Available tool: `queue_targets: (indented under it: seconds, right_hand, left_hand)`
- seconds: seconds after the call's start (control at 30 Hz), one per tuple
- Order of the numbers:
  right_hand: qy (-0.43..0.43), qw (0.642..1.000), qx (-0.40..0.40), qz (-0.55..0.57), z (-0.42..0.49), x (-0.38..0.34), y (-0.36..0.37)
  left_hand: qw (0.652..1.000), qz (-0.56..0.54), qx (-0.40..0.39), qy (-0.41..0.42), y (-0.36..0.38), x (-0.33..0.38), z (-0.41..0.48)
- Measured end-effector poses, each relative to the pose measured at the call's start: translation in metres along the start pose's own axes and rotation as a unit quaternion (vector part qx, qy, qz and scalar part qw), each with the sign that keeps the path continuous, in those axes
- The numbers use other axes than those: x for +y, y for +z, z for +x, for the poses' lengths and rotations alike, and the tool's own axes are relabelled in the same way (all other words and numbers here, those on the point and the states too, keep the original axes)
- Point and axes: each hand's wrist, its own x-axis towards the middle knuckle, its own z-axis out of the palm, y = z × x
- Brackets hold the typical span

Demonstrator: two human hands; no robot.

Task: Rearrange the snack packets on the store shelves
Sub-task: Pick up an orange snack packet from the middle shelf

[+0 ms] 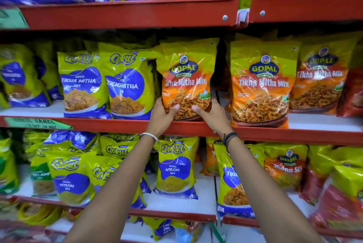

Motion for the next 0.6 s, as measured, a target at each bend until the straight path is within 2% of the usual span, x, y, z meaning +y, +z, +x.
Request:
queue_targets:
  seconds: [0.2,0.4,0.6]
  right_hand:
    - [-0.061,0.993,0.073,0.068,-0.021,0.005,0.002]
    - [-0.092,0.973,0.135,0.161,-0.063,0.009,-0.033]
    - [-0.068,0.969,0.154,0.182,-0.117,0.041,-0.081]
  left_hand:
    - [0.993,-0.100,0.047,0.037,0.001,0.001,-0.023]
    - [0.976,-0.165,0.099,0.106,0.011,0.041,-0.069]
    - [0.981,-0.165,0.077,0.063,0.055,0.063,-0.117]
